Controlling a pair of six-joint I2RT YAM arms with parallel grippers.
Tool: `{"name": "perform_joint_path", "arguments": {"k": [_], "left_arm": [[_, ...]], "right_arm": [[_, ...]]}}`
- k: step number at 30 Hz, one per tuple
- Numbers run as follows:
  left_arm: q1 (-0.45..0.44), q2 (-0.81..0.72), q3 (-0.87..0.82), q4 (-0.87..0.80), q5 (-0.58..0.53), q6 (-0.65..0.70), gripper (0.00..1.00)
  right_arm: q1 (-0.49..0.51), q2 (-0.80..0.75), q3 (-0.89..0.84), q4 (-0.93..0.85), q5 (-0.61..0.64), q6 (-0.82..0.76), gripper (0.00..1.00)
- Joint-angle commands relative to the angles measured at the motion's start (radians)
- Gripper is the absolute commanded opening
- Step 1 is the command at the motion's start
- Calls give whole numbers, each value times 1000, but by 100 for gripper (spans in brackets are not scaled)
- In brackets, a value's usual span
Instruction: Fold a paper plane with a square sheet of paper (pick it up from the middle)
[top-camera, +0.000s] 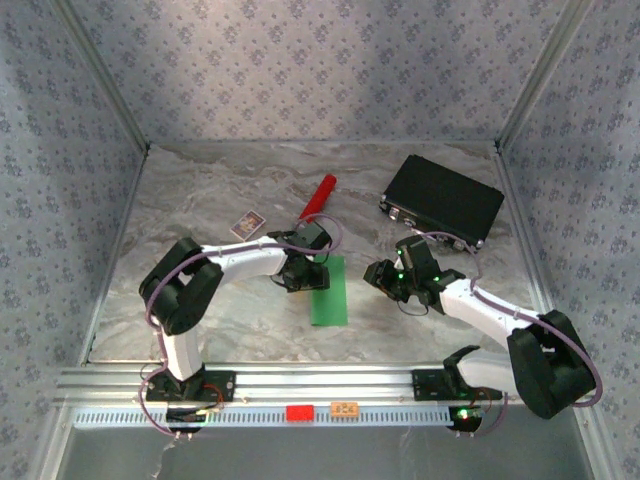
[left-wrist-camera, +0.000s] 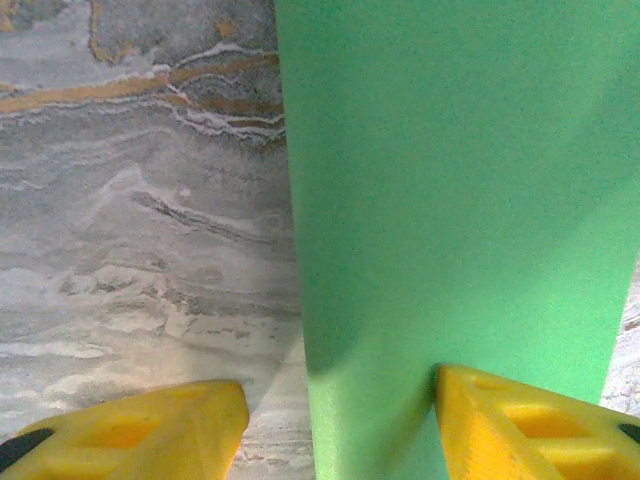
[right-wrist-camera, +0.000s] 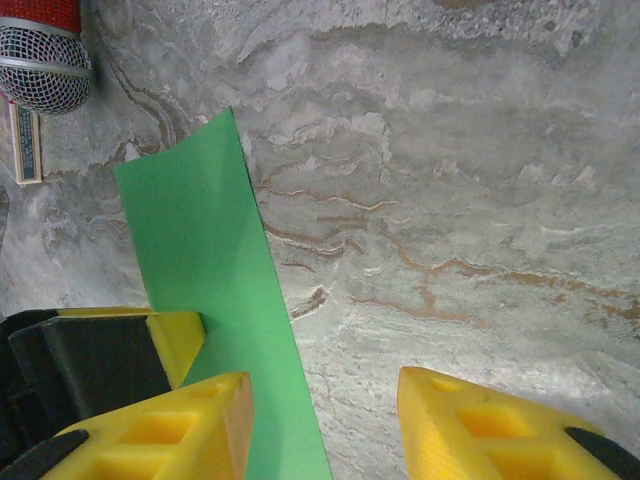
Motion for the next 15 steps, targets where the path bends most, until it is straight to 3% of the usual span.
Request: {"name": "perform_joint_path", "arguments": {"k": [1,15], "left_arm": [[-3,122,-35,107,-50,36,56],[0,121,-40,109,-57,24,55]], "right_arm": [[4,8,22,-16,-8,-10,45],[7,13,24,-10,-16,-11,45]]}}
